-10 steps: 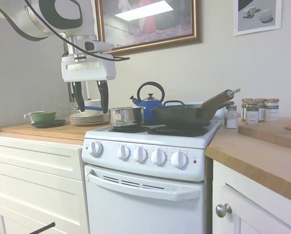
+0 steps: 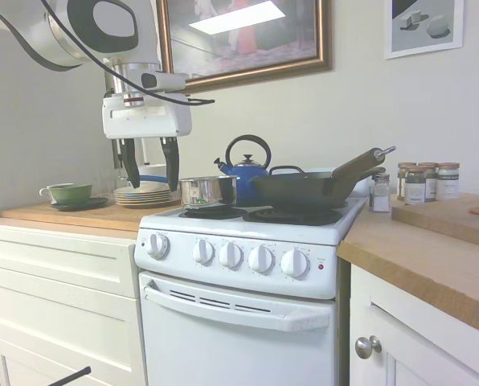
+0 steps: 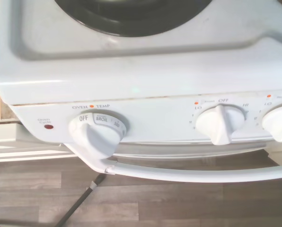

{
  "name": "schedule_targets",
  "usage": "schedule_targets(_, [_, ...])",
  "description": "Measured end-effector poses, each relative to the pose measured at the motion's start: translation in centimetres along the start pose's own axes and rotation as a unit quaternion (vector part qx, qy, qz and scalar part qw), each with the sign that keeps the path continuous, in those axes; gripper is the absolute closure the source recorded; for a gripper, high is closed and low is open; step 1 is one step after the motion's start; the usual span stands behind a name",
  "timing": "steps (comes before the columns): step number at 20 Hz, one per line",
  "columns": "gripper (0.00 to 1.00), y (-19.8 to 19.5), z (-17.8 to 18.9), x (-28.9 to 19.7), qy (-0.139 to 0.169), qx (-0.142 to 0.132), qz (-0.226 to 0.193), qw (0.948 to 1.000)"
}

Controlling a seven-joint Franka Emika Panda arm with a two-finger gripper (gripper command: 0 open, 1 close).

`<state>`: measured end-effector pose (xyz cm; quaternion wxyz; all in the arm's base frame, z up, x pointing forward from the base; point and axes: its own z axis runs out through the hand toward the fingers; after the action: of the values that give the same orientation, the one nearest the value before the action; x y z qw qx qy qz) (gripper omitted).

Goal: Turn on the stove on the bottom left

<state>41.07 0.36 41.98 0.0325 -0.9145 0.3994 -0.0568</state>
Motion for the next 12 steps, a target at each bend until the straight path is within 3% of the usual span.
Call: schedule_targets(12, [0.00,-0.1,4.5,3.6,-0.014,-0.017,0.030,0.9993])
